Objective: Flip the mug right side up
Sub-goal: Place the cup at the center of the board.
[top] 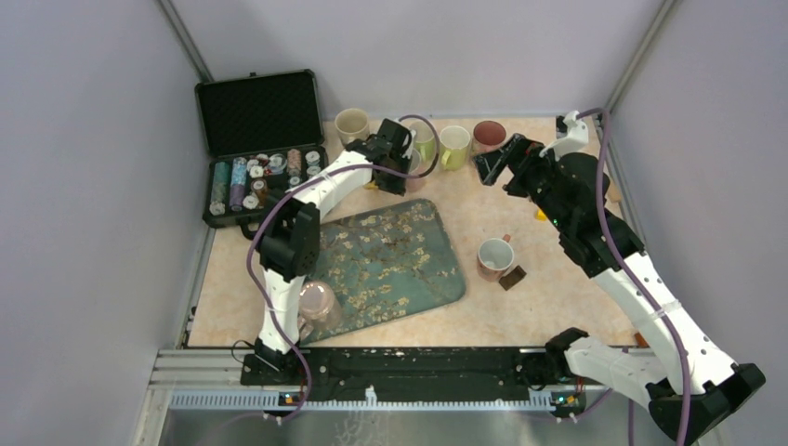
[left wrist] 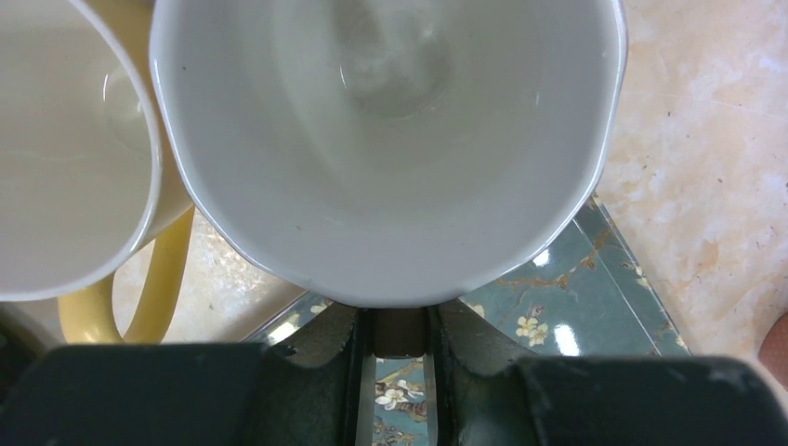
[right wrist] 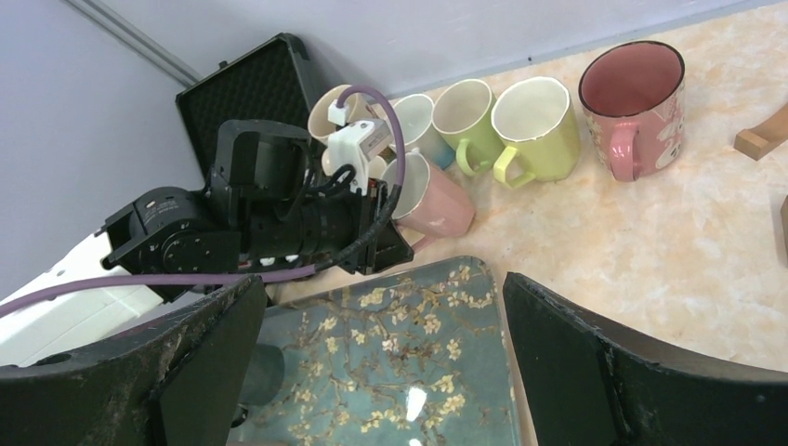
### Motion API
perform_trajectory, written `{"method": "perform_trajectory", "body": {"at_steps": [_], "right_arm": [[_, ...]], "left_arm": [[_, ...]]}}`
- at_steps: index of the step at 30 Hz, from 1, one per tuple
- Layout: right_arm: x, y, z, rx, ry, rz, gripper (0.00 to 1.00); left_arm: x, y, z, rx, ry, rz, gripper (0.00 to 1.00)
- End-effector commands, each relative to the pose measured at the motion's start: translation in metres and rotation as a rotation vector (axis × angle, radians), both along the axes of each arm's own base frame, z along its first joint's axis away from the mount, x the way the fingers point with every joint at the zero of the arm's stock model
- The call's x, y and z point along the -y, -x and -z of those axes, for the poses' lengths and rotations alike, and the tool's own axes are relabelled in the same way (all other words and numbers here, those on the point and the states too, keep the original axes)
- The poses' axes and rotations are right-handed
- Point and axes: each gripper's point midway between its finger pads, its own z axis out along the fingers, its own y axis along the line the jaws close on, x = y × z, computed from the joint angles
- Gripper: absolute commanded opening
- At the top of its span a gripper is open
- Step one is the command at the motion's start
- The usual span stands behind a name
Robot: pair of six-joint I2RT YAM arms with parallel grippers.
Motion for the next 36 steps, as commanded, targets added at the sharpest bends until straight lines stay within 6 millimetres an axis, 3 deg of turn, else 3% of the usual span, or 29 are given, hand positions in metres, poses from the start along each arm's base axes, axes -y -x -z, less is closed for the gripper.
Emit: {"method": "perform_trajectory", "body": {"at_steps": [1, 9, 26, 31, 36], "right_arm": [[-0.003, -0.003, -0.009, 0.037, -0.006, -0.006, 0.99], [-0.006, -0.005, -0.009, 0.036, -0.009, -0.019, 0.99], [-0.012, -0.004, -0.009, 0.025, -0.019, -0.047, 0.99], [-0.014, -0.002, -0.008, 0.017, -0.022, -0.057, 0.99], [-0.015, 0.001, -0.007, 0.007, -0.022, -0.071, 0.99]], "left_arm": [[0.011, -0.029, -0.034, 0.129, 0.039, 0.011, 0.03], [0.003, -0.034, -0.028, 0.136, -0.009, -0.010, 0.09], [0.007, -0.032, -0.036, 0.144, 0.019, 0.005, 0.42], [0.008, -0.029, -0.045, 0.150, 0.032, 0.008, 0.48], [0.014, -0.021, -0.071, 0.165, 0.101, 0.024, 0.62]]}}
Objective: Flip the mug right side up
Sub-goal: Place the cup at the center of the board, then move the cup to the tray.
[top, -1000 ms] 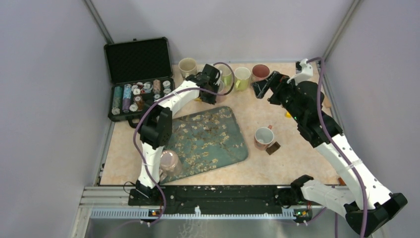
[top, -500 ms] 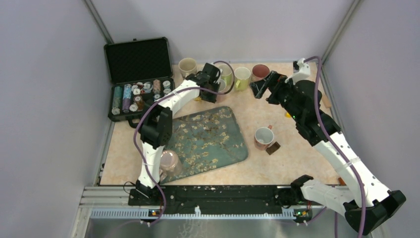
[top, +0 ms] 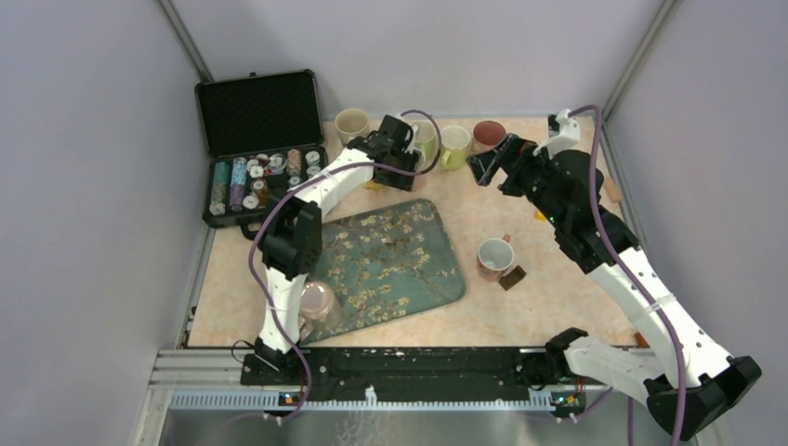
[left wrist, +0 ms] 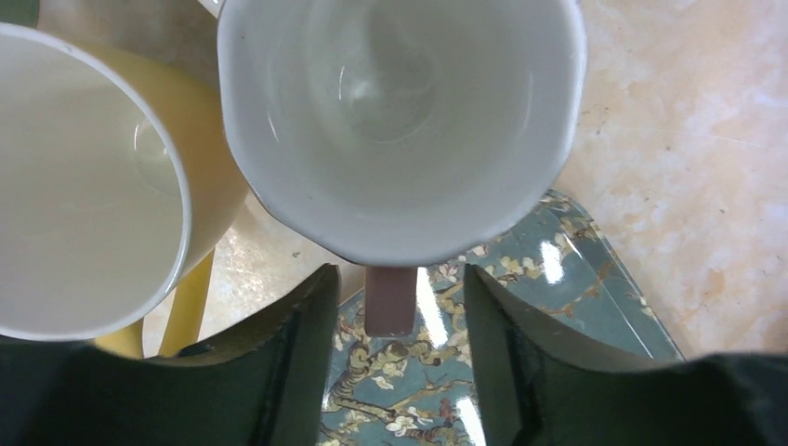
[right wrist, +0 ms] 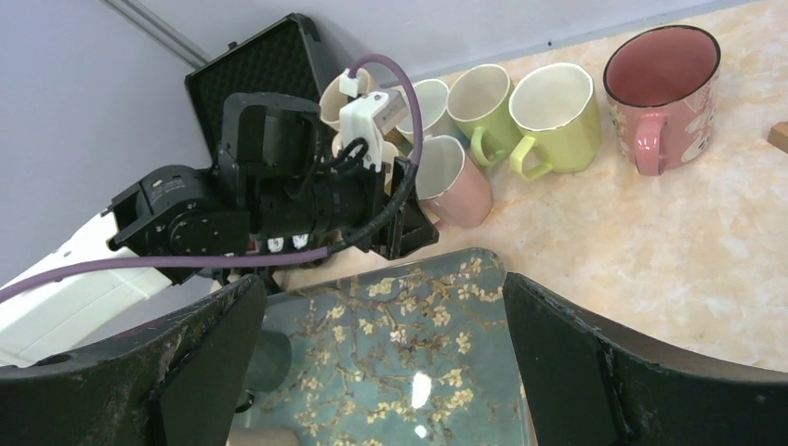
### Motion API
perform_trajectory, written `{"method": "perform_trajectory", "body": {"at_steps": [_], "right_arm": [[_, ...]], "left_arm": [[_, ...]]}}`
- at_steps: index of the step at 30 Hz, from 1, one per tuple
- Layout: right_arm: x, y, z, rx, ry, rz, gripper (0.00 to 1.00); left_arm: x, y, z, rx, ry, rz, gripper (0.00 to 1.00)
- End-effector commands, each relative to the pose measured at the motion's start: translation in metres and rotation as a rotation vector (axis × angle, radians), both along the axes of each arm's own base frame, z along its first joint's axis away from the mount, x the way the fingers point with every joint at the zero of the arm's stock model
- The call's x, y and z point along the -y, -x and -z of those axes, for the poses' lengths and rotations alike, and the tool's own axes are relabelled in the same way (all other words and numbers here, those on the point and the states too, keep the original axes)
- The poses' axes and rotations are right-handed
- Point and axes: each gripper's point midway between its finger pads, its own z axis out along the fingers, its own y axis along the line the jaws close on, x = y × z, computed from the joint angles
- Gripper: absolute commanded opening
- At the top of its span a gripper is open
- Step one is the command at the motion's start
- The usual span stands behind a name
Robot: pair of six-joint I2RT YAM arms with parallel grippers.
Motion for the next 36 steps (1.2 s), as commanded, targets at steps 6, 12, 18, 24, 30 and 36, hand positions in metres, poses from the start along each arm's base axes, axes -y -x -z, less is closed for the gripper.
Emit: {"method": "perform_trajectory", "body": {"at_steps": [6, 12, 18, 24, 30, 36], "right_arm": [[-0.006, 0.011, -0.007, -0.007, -0.016, -0.051, 0.99], [-0.003, 0.018, 0.004, -0.036, 0.002, -0.054, 0.99], [-0.014, 0.021, 0.023, -0.093, 0.013, -0.116, 0.99], [-0.029, 0.021, 0.045, -0.155, 0.030, -0.180, 0.99], [-0.040, 0.020, 0.059, -0.174, 0.037, -0.221, 0.99], [-0.052, 0.019, 0.074, -0.201, 0.055, -0.252, 0.99]], "left_arm": [[0.013, 0.018, -0.106, 0.148, 0.218, 0.036, 0.91], [-0.001, 0.043, -0.138, 0.190, 0.271, 0.000, 0.98], [-0.039, 0.082, -0.162, 0.246, 0.283, -0.103, 0.98], [-0.102, 0.127, -0.164, 0.297, 0.225, -0.282, 0.98], [-0.146, 0.179, -0.150, 0.248, 0.187, -0.402, 0.98], [-0.162, 0.229, -0.123, 0.136, 0.204, -0.448, 0.98]]}}
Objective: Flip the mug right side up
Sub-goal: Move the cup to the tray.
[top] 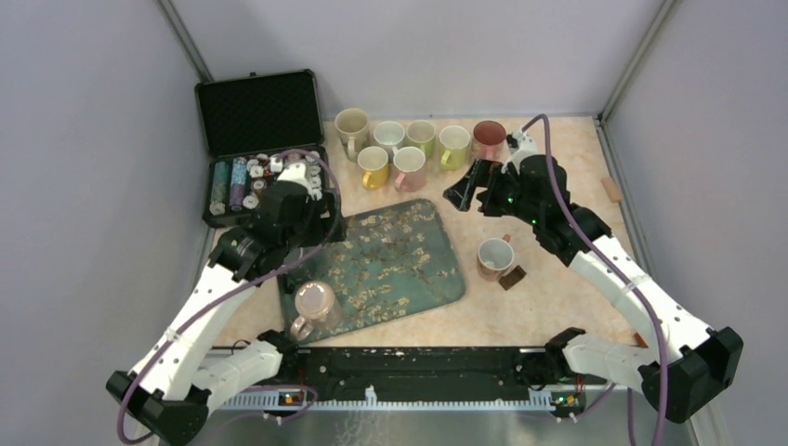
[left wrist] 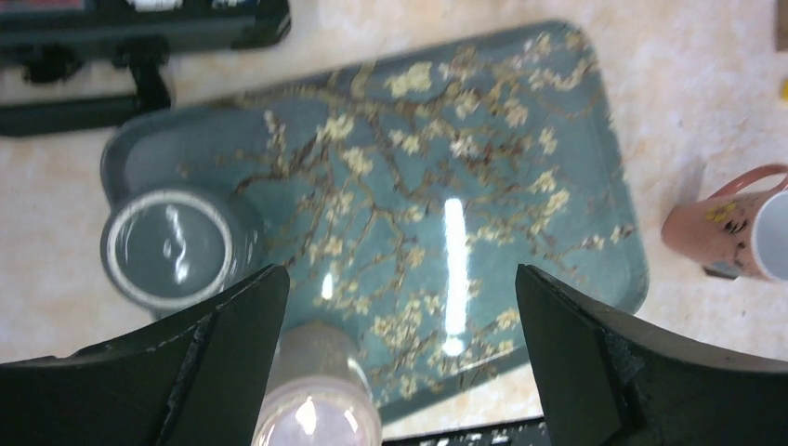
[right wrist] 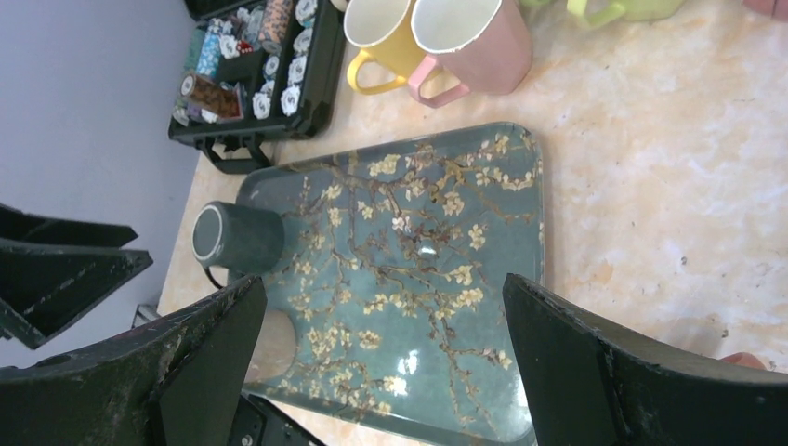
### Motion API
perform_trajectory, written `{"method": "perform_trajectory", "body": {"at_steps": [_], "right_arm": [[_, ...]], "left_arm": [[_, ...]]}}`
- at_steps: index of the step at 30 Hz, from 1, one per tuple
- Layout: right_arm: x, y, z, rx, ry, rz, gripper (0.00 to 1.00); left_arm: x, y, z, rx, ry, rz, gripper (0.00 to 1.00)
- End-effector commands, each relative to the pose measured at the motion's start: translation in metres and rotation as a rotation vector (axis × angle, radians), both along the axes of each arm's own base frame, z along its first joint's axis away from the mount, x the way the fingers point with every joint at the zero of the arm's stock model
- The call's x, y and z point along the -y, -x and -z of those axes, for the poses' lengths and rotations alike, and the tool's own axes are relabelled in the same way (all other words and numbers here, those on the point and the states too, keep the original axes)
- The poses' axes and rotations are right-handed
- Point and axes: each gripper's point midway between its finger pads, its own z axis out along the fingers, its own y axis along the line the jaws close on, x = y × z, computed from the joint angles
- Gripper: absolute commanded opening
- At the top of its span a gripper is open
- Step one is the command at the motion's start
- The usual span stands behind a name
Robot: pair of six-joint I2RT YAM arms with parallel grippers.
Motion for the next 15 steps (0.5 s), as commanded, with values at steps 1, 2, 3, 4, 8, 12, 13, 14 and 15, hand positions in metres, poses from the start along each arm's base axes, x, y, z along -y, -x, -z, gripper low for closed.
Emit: {"method": "perform_trajectory", "body": {"at_steps": [1, 2, 3, 4, 8, 12, 13, 14, 15], "right_arm": [[-0.015, 0.000, -0.001, 0.022, -0.017, -0.049, 0.99], [-0.017, 0.000, 0.001, 0.020, -0.018, -0.055, 0.99], [-0.020, 0.001, 0.002, 0.017, -0.018, -0.060, 0.99], [-0.021, 0.001, 0.003, 0.016, -0.019, -0.063, 0.99], [-0.026, 0.002, 0.005, 0.013, -0.016, -0.074, 0.99], [-0.027, 0.004, 0.007, 0.009, -0.008, -0.076, 0.99], [-0.026, 0.004, 0.007, 0.010, -0.007, -0.074, 0.99], [-0.026, 0.004, 0.008, 0.011, -0.007, -0.073, 0.99], [-0.026, 0.004, 0.007, 0.013, -0.007, -0.071, 0.99]], "left_arm": [[-0.015, 0.038, 0.029, -0.125, 0.022, -0.055, 0.98], [-0.013, 0.045, 0.034, -0.142, 0.036, -0.040, 0.98], [-0.009, 0.050, 0.037, -0.157, 0.056, -0.018, 0.98], [-0.005, 0.054, 0.039, -0.172, 0.076, 0.003, 0.98], [0.004, 0.072, 0.051, -0.259, 0.119, 0.044, 0.98], [0.007, 0.096, 0.065, -0.361, 0.144, 0.071, 0.99], [0.006, 0.099, 0.067, -0.368, 0.152, 0.070, 0.99], [0.006, 0.103, 0.069, -0.377, 0.158, 0.069, 0.99], [0.005, 0.107, 0.072, -0.391, 0.160, 0.065, 0.99]]}}
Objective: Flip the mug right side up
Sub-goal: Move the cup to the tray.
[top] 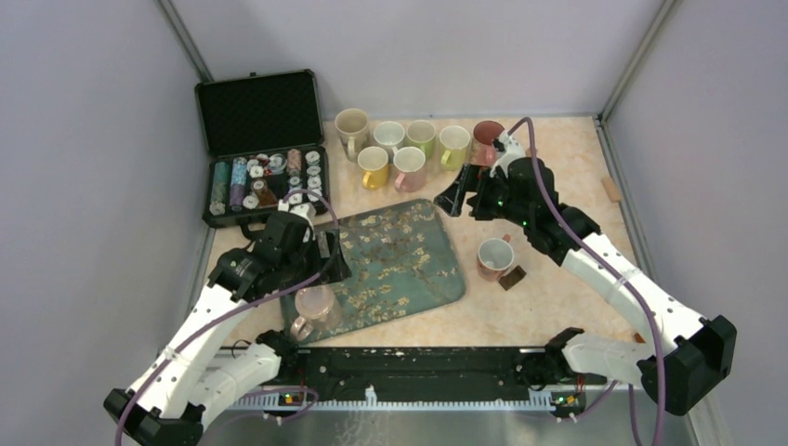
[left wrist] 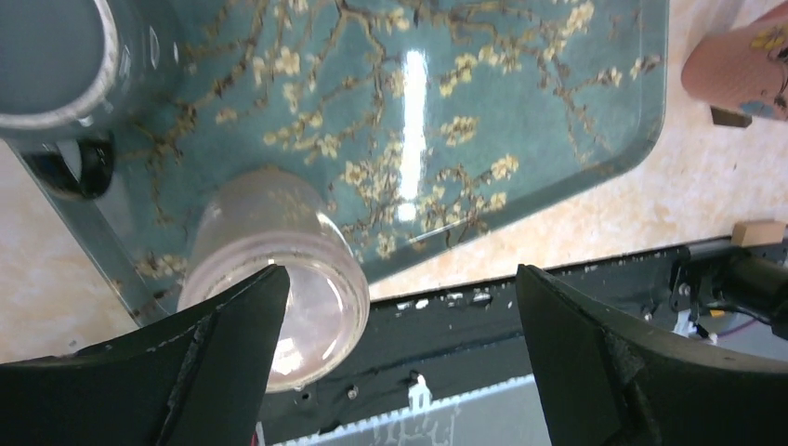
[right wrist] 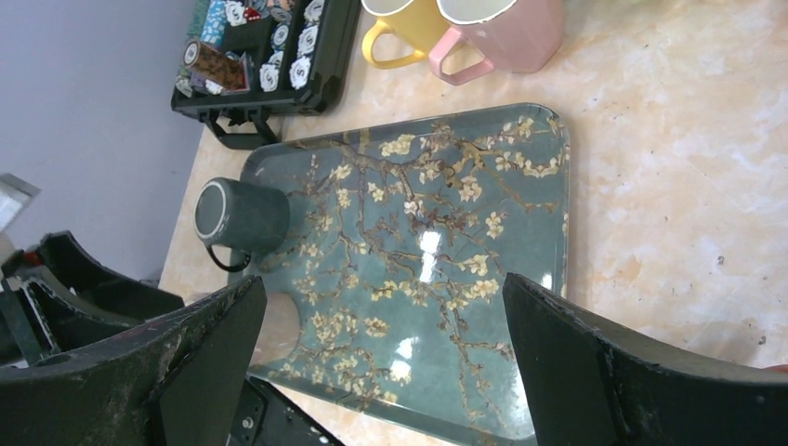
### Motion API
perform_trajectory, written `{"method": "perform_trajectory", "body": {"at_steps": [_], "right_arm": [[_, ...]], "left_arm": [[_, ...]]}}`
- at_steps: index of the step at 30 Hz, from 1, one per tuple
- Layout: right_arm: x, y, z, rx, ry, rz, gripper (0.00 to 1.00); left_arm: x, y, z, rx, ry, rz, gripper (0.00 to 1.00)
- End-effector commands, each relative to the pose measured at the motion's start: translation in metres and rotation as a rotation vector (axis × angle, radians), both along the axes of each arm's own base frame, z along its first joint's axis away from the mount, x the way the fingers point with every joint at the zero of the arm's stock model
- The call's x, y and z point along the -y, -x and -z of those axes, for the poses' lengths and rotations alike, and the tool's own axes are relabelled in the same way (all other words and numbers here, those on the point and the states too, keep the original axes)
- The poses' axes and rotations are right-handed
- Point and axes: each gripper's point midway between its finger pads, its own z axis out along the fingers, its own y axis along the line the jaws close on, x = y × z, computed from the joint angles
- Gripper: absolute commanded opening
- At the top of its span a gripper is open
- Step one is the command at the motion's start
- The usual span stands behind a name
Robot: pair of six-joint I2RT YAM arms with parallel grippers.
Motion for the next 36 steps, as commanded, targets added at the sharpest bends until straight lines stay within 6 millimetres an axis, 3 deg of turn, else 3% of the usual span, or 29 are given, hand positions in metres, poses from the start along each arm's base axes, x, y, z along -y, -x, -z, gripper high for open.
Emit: {"method": "perform_trajectory", "body": {"at_steps": [1, 3, 8, 14, 24, 36], "right_arm": [[-0.004, -0.002, -0.008, 0.039, -0.018, -0.004, 0.99], [-0.004, -0.001, -0.007, 0.037, -0.018, -0.007, 0.99], [-0.004, -0.001, -0.007, 0.040, -0.017, -0.010, 0.99], [-0.004, 0.001, -0.009, 0.048, -0.018, -0.016, 0.99], [0.002, 0.007, -0.015, 0.073, -0.029, -0.010, 0.99], [0.016, 0.012, -0.015, 0.087, -0.011, 0.030, 0.99]], "left_arm": [[0.000, 0.027, 0.008, -0.087, 0.050, -0.001, 0.99], [-0.008, 0.033, 0.013, -0.106, 0.020, -0.034, 0.99], [-0.036, 0.031, 0.002, -0.047, -0.041, -0.183, 0.99], [-0.057, 0.047, 0.011, -0.099, -0.096, -0.282, 0.99], [-0.038, 0.065, 0.050, -0.220, -0.010, -0.263, 0.98], [0.009, 0.042, 0.044, -0.218, 0.144, -0.114, 0.98]]}}
